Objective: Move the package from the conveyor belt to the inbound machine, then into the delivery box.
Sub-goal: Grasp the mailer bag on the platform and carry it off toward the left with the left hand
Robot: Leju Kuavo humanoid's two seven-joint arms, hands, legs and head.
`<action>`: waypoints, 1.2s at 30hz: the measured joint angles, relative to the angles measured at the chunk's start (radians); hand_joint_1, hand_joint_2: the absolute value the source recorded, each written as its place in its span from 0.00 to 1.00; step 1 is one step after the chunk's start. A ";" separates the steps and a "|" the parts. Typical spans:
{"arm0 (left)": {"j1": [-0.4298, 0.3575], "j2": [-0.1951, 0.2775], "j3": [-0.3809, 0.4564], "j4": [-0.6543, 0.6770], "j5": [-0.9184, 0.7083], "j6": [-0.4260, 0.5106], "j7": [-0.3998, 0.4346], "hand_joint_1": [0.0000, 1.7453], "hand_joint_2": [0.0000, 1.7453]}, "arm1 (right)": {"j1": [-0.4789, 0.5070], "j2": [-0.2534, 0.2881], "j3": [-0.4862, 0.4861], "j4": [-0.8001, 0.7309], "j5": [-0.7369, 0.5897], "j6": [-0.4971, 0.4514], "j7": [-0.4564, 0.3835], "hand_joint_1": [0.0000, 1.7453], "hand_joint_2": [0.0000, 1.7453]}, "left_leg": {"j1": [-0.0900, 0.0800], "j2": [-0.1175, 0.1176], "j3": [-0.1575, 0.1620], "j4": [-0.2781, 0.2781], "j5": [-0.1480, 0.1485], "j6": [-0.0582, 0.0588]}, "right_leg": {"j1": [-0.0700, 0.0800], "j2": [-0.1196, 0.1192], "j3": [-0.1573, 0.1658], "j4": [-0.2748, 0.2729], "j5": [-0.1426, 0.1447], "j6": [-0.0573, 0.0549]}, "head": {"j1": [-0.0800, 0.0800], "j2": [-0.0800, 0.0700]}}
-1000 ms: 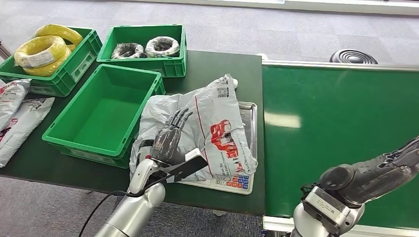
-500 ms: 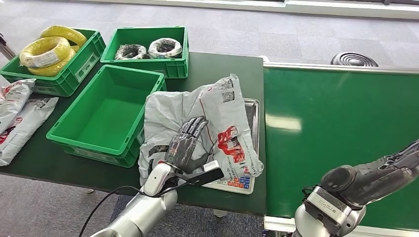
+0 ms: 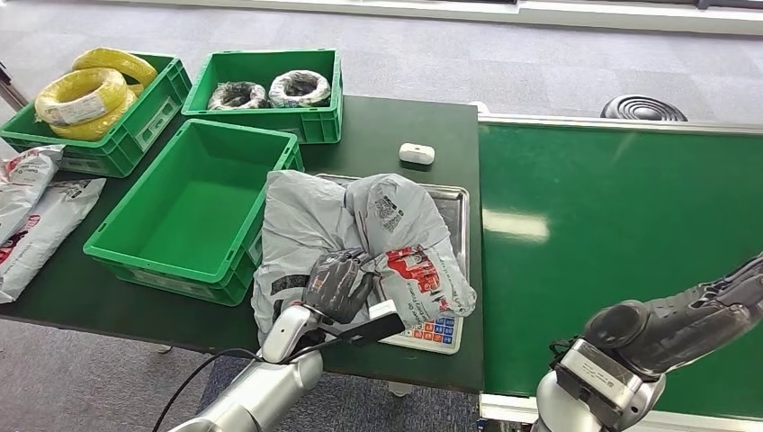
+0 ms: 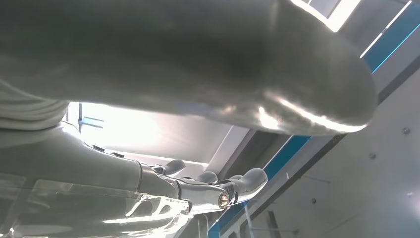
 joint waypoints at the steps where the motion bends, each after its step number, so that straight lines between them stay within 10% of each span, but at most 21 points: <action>1: 0.000 0.000 0.002 0.000 0.005 -0.001 -0.004 0.97 1.00 | 0.000 0.000 0.000 0.000 0.000 0.000 0.000 0.00 0.00 | 0.000 0.000 0.000 0.000 0.000 0.000 | 0.000 0.000 0.000 0.000 0.000 0.000 | 0.000 0.000; 13: 0.010 0.005 0.042 -0.042 0.111 -0.043 -0.076 0.97 1.00 | -0.001 0.000 -0.001 0.002 0.000 0.000 0.000 0.00 0.00 | 0.000 0.000 -0.002 0.000 0.000 0.000 | 0.000 0.000 -0.002 0.000 0.000 0.000 | 0.000 0.000; 20: 0.096 0.016 0.138 -0.277 0.490 -0.268 -0.259 0.94 1.00 | -0.001 0.000 -0.003 0.002 -0.001 0.000 0.000 0.00 0.00 | 0.000 0.001 -0.006 0.000 0.000 0.000 | 0.000 0.001 -0.007 0.000 0.000 0.000 | 0.000 0.000; 36: 0.162 0.059 0.270 -0.869 0.613 -0.229 -0.161 0.84 1.00 | 0.000 0.000 0.000 0.012 -0.007 0.000 0.000 0.00 0.00 | 0.000 0.001 -0.010 0.000 0.000 0.000 | 0.000 0.001 -0.011 0.000 0.000 0.000 | 0.000 0.000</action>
